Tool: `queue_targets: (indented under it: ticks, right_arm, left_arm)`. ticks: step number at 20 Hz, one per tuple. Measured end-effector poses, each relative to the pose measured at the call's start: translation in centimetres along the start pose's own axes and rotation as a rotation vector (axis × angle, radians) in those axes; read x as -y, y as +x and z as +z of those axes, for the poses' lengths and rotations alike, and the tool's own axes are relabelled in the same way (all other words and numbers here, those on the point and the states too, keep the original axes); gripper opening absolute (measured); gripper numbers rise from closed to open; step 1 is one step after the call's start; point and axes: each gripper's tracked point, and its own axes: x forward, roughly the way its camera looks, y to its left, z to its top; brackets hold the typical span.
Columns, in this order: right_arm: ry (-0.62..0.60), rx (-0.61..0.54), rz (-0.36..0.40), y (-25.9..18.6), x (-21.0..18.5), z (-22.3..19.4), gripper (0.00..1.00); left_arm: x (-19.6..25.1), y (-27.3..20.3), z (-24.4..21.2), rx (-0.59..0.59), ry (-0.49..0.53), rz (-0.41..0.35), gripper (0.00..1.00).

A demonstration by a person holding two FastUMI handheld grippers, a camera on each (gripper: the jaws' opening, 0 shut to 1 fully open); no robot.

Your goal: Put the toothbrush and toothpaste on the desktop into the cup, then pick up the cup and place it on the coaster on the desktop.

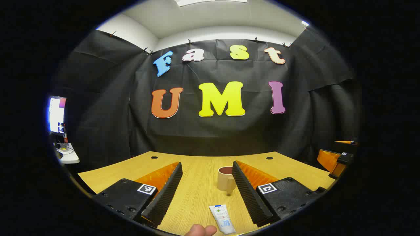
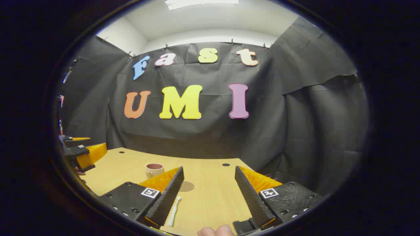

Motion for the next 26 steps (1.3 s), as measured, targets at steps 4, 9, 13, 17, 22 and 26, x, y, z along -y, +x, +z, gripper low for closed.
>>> queue_targets:
  ticks: [4, 9, 13, 17, 22, 26]
  right_arm:
    - [0.004, 0.001, -0.003, 0.0, 0.0, 0.2, 0.95]
    - [-0.002, 0.005, -0.007, -0.2, -0.1, 0.4, 0.95]
    - [-0.004, -0.002, -0.004, 0.0, -0.1, 0.1, 0.95]
    - [-0.004, -0.014, -0.010, 0.1, -0.1, -0.2, 0.95]
    - [-0.007, -0.017, -0.005, 0.1, -0.2, -0.2, 0.95]
    - [-0.029, -0.041, -0.014, 0.3, -0.1, -1.3, 0.95]
  left_arm:
    - [-0.1, -0.1, 0.2, 0.002, 0.012, 0.005, 0.96]
    - [0.1, -0.2, 0.1, -0.003, 0.009, 0.001, 0.96]
    - [0.3, -0.2, 0.0, -0.010, 0.010, -0.003, 0.96]
    - [0.3, -0.4, 0.1, -0.007, 0.010, -0.002, 0.96]
    - [0.7, -0.2, -0.4, -0.027, 0.006, -0.013, 0.96]
    - [1.1, -0.2, -2.4, -0.102, -0.020, -0.030, 0.96]
